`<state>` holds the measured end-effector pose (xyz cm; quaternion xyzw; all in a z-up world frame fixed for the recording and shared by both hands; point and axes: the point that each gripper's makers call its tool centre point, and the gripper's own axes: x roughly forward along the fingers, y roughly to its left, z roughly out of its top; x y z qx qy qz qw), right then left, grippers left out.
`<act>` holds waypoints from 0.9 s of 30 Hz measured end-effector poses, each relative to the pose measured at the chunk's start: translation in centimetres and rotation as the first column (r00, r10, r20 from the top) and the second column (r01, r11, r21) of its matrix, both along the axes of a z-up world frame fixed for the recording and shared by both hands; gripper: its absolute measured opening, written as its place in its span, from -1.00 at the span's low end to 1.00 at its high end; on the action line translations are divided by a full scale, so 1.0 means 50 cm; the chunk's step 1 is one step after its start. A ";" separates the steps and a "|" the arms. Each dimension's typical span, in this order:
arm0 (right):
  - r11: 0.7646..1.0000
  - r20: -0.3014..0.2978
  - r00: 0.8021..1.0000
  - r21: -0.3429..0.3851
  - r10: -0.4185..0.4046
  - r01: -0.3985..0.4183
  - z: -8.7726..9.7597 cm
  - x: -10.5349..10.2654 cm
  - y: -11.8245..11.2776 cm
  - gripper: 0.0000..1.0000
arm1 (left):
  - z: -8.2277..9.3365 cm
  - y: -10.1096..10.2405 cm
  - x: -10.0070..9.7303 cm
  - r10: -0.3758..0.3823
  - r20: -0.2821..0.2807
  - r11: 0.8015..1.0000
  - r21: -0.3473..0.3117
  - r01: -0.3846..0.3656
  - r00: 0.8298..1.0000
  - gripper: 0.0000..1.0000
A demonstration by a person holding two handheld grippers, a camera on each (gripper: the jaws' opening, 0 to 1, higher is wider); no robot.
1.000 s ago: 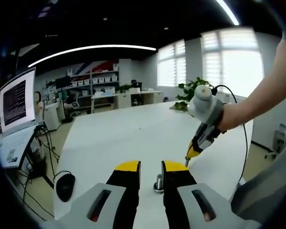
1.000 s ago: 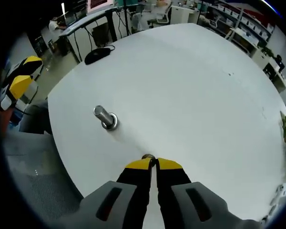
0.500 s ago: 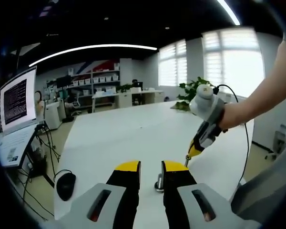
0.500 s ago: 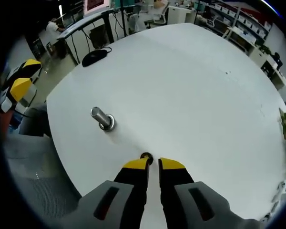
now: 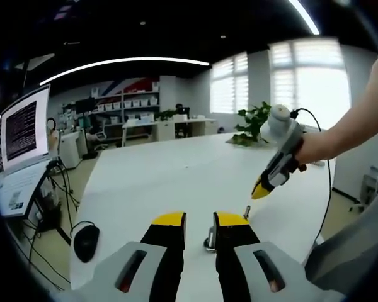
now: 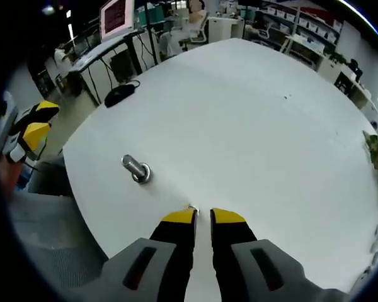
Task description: Place the washer onto the threaded stud by aligning its center hole with the stud, sliding it down to the base, and recovering from edge contact or off-axis alignment until the washer reaches the visible bottom stop.
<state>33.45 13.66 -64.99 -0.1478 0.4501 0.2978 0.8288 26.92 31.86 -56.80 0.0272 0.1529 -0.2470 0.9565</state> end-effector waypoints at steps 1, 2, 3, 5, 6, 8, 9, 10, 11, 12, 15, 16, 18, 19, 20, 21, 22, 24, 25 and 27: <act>1.000 0.012 1.000 0.008 -0.004 0.004 0.006 0.000 -0.001 -0.78 | 0.001 -0.003 -0.001 -0.005 -0.001 1.000 -0.008 0.005 1.000 -0.69; 0.999 0.041 0.999 0.027 -0.018 0.017 0.020 0.002 -0.008 -0.78 | 0.003 -0.003 -0.001 -0.005 0.002 1.000 -0.010 0.005 1.000 -0.69; 0.999 0.052 0.998 0.034 -0.029 0.027 0.028 0.000 -0.015 -0.78 | 0.005 -0.004 -0.001 -0.005 0.006 1.000 -0.011 0.005 1.000 -0.69; 0.995 0.081 0.995 0.077 -0.065 0.059 0.053 -0.005 -0.024 -0.78 | 0.011 -0.008 0.000 -0.008 0.011 1.000 -0.028 0.008 1.000 -0.69; 0.993 0.104 0.992 0.099 -0.078 0.068 0.068 -0.001 -0.032 -0.77 | 0.011 -0.008 0.000 -0.009 0.011 0.999 -0.030 0.009 1.000 -0.69; 0.988 0.139 0.985 0.126 -0.106 0.088 0.095 -0.003 -0.043 -0.75 | 0.018 -0.013 -0.001 -0.014 0.015 0.999 -0.037 0.015 1.000 -0.69; 0.984 0.170 0.978 0.156 -0.117 0.091 0.117 -0.005 -0.048 -0.74 | 0.024 -0.016 -0.002 -0.021 0.019 0.999 -0.047 0.022 1.000 -0.69; 0.978 0.186 0.974 0.188 -0.128 0.093 0.133 -0.008 -0.048 -0.73 | 0.028 -0.018 -0.002 -0.025 0.022 0.998 -0.049 0.026 0.999 -0.69; 0.972 0.205 0.967 0.210 -0.149 0.105 0.153 -0.015 -0.057 -0.72 | 0.033 -0.019 -0.002 -0.027 0.024 0.998 -0.049 0.028 0.999 -0.69; 0.969 0.230 0.961 0.225 -0.152 0.100 0.170 -0.019 -0.061 -0.71 | 0.039 -0.020 -0.002 -0.029 0.024 0.998 -0.056 0.031 0.999 -0.69; 0.963 0.286 0.943 0.251 -0.170 0.098 0.212 -0.041 -0.081 -0.66 | 0.058 -0.022 0.000 -0.023 0.032 0.996 -0.080 0.026 0.999 -0.67; 0.962 0.305 0.937 0.259 -0.171 0.092 0.227 -0.051 -0.090 -0.65 | 0.064 -0.023 0.001 -0.021 0.036 0.997 -0.080 0.024 0.999 -0.65; 0.953 0.300 0.934 0.284 -0.196 0.109 0.241 -0.067 -0.109 -0.65 | 0.077 -0.024 0.002 -0.017 0.048 0.997 -0.075 0.020 0.999 -0.63; 0.943 0.297 0.930 0.312 -0.217 0.121 0.247 -0.071 -0.114 -0.65 | 0.082 -0.024 0.003 -0.014 0.053 0.997 -0.080 0.018 0.999 -0.63; 0.935 0.291 0.926 0.326 -0.242 0.142 0.251 -0.079 -0.127 -0.65 | 0.089 -0.025 0.003 -0.010 0.058 0.996 -0.087 0.015 0.998 -0.63; 0.935 0.296 0.923 0.323 -0.247 0.147 0.251 -0.084 -0.137 -0.64 | 0.091 -0.025 0.003 -0.009 0.059 0.996 -0.088 0.014 0.998 -0.63; 0.934 0.304 0.919 0.324 -0.252 0.149 0.253 -0.090 -0.145 -0.63 | 0.092 -0.026 0.003 -0.004 0.058 0.996 -0.087 0.009 0.998 -0.63; 0.933 0.321 0.912 0.330 -0.255 0.145 0.254 -0.101 -0.156 -0.58 | 0.094 -0.026 0.002 0.006 0.053 0.995 -0.097 0.000 0.999 -0.62; 0.935 0.330 0.910 0.327 -0.252 0.140 0.253 -0.106 -0.161 -0.57 | 0.094 -0.025 0.002 0.009 0.052 0.995 -0.099 -0.004 0.999 -0.61; 0.940 0.379 0.892 0.317 -0.246 0.125 0.254 -0.109 -0.174 -0.49 | 0.097 -0.023 -0.002 0.024 0.044 0.995 -0.099 -0.019 0.999 -0.59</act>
